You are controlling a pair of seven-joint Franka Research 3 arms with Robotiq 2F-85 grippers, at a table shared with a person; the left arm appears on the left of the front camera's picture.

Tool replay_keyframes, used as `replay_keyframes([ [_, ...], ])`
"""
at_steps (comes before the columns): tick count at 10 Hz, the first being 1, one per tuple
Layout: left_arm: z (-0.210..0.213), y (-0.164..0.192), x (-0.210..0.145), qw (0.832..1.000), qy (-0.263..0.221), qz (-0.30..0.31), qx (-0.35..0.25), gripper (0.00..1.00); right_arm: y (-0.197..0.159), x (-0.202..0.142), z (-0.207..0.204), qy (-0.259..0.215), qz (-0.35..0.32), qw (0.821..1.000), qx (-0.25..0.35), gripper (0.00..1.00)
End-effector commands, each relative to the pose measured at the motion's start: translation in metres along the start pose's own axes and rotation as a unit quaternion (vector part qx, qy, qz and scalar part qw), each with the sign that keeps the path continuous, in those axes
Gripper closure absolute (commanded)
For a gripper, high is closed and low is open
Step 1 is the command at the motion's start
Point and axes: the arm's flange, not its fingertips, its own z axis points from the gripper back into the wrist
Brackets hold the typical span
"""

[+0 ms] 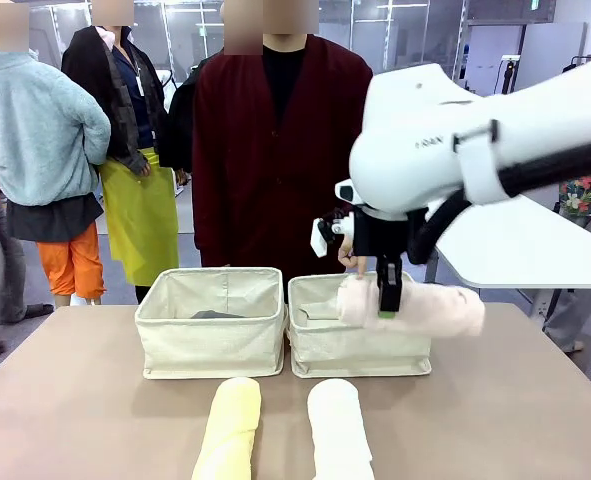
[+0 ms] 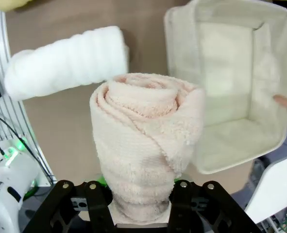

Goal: Divide the towels into two baskets.
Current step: Pick up one hotel-folded towel from the bottom of the table and place it in the Fabric basket indicated by the person.

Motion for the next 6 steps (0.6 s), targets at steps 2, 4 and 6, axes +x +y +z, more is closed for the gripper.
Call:
replay_keyframes([
  [2, 0.002, 0.000, -0.001, 1.000, -0.009, -0.008, -0.007, 0.00, -0.077, 0.044, -0.015, 0.046, 0.020, 0.999, -0.004, 0.62],
  [4, 0.002, 0.000, -0.001, 1.000, -0.009, -0.008, -0.007, 0.00, -0.104, 0.059, -0.037, 0.054, 0.054, 0.997, -0.012, 0.62],
  [6, 0.002, 0.000, -0.001, 1.000, -0.009, -0.008, -0.007, 0.00, -0.129, 0.073, -0.062, 0.043, 0.052, 0.998, -0.010, 0.62],
])
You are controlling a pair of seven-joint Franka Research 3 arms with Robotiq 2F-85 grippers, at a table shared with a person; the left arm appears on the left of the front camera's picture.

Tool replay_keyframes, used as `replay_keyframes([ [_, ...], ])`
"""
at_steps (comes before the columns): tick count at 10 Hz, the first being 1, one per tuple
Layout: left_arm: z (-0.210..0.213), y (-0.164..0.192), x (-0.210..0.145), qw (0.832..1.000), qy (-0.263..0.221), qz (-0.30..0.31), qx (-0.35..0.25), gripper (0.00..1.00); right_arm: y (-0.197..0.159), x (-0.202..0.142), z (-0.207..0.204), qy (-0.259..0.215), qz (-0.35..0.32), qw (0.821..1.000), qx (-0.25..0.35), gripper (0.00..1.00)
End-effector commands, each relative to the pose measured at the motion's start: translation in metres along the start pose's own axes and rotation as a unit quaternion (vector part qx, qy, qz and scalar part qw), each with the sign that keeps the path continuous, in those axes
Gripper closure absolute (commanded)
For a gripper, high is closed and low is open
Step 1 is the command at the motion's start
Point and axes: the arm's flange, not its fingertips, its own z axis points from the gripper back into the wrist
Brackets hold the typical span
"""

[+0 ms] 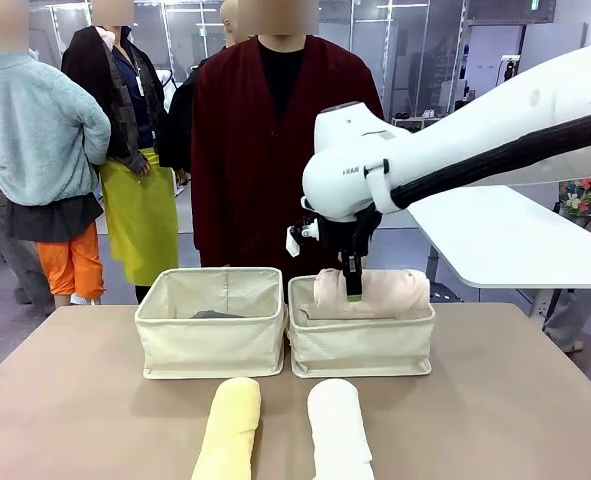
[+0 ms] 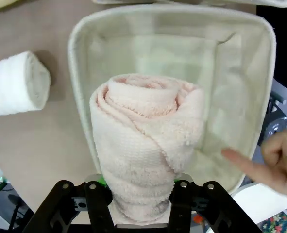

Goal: Divide the towels into two baskets.
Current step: Pick up one hotel-folded towel from the bottom of the table and place it in the Fabric basket indicated by the person.

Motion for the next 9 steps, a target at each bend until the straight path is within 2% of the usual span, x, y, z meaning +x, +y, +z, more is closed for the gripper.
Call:
replay_keyframes([
  [1, 0.003, 0.000, -0.001, 1.000, -0.009, -0.009, -0.007, 0.00, -0.020, 0.014, -0.011, 0.010, 0.010, 1.000, -0.010, 0.62],
  [2, 0.003, 0.000, -0.001, 1.000, -0.009, -0.009, -0.007, 0.00, -0.024, 0.017, -0.024, 0.009, 0.004, 1.000, 0.006, 0.62],
  [3, 0.003, 0.000, -0.001, 1.000, -0.009, -0.009, -0.007, 0.00, -0.023, 0.015, -0.032, 0.012, 0.006, 1.000, -0.002, 0.41],
  [4, 0.003, 0.000, -0.001, 1.000, -0.009, -0.009, -0.007, 0.00, -0.021, 0.013, -0.036, 0.014, 0.003, 1.000, -0.004, 0.29],
  [5, 0.003, 0.000, -0.001, 1.000, -0.009, -0.009, -0.007, 0.00, -0.018, 0.013, -0.036, 0.016, 0.003, 1.000, -0.004, 0.09],
  [6, 0.003, 0.000, -0.001, 1.000, -0.009, -0.009, -0.007, 0.00, -0.016, 0.013, -0.035, 0.018, 0.003, 1.000, -0.005, 0.00],
  [9, 0.003, 0.000, -0.001, 1.000, -0.009, -0.009, -0.007, 0.00, -0.011, 0.012, -0.030, 0.020, 0.000, 1.000, -0.009, 0.00],
])
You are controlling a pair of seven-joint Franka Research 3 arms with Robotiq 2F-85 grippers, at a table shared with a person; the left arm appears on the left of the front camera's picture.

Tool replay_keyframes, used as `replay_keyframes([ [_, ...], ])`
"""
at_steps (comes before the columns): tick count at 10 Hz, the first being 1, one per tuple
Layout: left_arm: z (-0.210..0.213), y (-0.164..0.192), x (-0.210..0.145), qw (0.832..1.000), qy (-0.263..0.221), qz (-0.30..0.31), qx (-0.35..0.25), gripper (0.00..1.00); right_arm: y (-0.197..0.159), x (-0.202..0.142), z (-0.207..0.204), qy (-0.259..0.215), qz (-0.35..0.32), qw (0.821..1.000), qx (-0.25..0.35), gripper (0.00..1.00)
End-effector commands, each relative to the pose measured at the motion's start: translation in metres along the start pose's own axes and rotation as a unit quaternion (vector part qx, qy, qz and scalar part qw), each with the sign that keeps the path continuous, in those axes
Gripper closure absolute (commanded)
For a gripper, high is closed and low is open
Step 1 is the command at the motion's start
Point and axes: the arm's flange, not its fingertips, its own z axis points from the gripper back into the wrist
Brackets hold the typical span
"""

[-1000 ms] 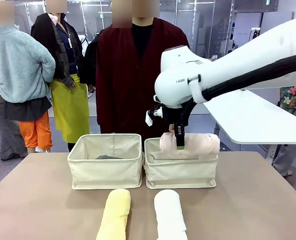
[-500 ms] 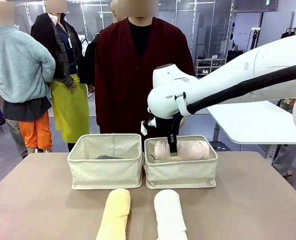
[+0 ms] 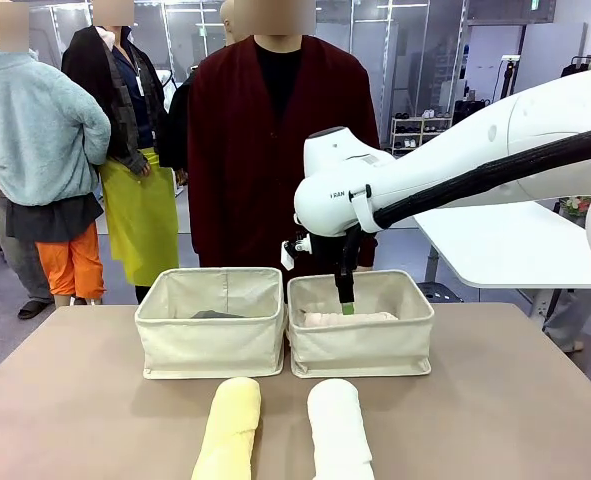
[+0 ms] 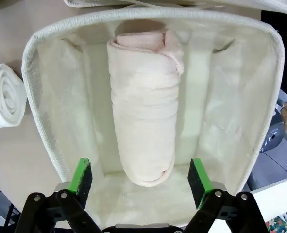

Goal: Divide the towels into two baskets.
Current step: Pick up one hotel-folded towel from the bottom of the table and place it in the Fabric basket indicated by the person.

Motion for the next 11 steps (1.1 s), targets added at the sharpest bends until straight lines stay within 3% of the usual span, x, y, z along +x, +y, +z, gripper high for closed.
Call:
replay_keyframes([
  [1, 0.002, 0.000, -0.001, 1.000, -0.009, -0.009, -0.007, 0.00, 0.012, -0.005, 0.003, 0.010, -0.016, 1.000, -0.015, 0.00],
  [2, 0.002, 0.000, -0.001, 1.000, -0.009, -0.009, -0.007, 0.00, 0.014, -0.009, 0.005, 0.019, -0.024, 0.999, -0.031, 0.05],
  [3, 0.002, 0.000, -0.001, 1.000, -0.009, -0.009, -0.007, 0.00, 0.000, -0.001, 0.003, 0.000, -0.001, 1.000, -0.002, 0.05],
  [11, 0.002, 0.000, -0.001, 1.000, -0.009, -0.009, -0.007, 0.00, 0.000, -0.001, 0.003, 0.000, -0.001, 1.000, -0.002, 0.05],
])
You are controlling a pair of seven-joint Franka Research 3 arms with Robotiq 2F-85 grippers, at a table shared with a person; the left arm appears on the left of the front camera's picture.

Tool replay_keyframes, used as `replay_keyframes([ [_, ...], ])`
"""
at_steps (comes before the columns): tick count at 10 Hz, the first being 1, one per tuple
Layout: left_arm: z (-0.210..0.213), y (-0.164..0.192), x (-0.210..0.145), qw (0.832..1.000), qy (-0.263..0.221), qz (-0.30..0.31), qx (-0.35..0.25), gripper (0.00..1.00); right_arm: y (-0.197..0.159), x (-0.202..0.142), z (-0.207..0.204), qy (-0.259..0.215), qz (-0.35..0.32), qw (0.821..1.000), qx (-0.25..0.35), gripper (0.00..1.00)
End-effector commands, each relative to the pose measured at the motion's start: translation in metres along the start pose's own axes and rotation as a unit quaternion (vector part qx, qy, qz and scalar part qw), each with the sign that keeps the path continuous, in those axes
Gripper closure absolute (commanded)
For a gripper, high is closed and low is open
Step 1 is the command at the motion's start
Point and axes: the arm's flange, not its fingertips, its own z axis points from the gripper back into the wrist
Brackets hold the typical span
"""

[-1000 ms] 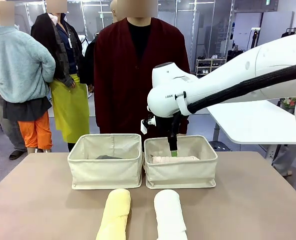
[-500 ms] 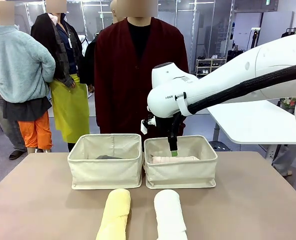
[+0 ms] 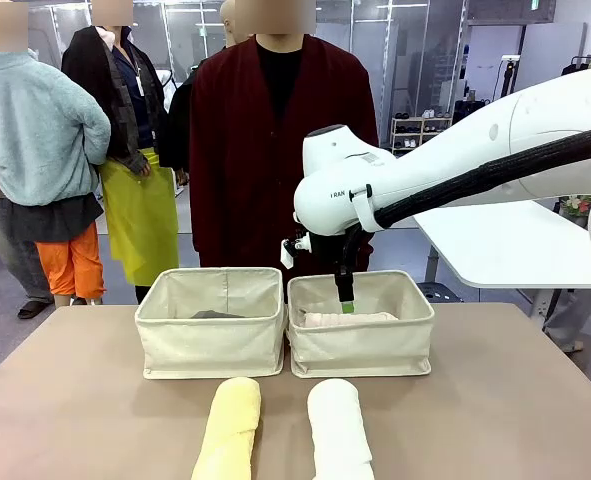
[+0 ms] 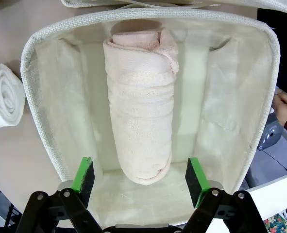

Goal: Divide the towels into two baskets.
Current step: Pick up one hotel-folded towel from the bottom of the table and place it in the Fabric basket indicated by the person.

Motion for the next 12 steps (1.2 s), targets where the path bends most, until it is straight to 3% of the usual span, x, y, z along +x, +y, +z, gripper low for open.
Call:
replay_keyframes([
  [1, 0.002, 0.000, -0.001, 1.000, -0.009, -0.009, -0.007, 0.00, 0.001, -0.001, 0.001, -0.003, 0.002, 1.000, 0.003, 0.05],
  [2, 0.002, 0.000, -0.001, 1.000, -0.009, -0.009, -0.007, 0.00, 0.000, 0.000, 0.000, 0.000, 0.000, 1.000, 0.000, 0.05],
  [4, 0.002, 0.000, -0.001, 1.000, -0.009, -0.009, -0.007, 0.00, 0.027, -0.008, 0.037, -0.024, -0.018, 0.999, 0.029, 0.05],
  [6, 0.002, 0.000, -0.001, 1.000, -0.009, -0.009, -0.007, 0.00, 0.053, -0.030, 0.058, -0.117, -0.036, 0.988, 0.097, 0.05],
  [8, 0.002, 0.000, -0.001, 1.000, -0.009, -0.009, -0.007, 0.00, 0.075, -0.070, 0.048, -0.161, -0.101, 0.973, 0.132, 0.05],
  [10, 0.002, 0.000, -0.001, 1.000, -0.009, -0.009, -0.007, 0.00, 0.106, -0.129, 0.036, -0.228, -0.152, 0.949, 0.158, 0.05],
  [11, 0.002, 0.000, -0.001, 1.000, -0.009, -0.009, -0.007, 0.00, 0.119, -0.165, 0.037, -0.290, -0.167, 0.922, 0.195, 0.05],
  [12, 0.002, 0.000, -0.001, 1.000, -0.009, -0.009, -0.007, 0.00, 0.128, -0.198, 0.043, -0.318, -0.196, 0.906, 0.198, 0.05],
])
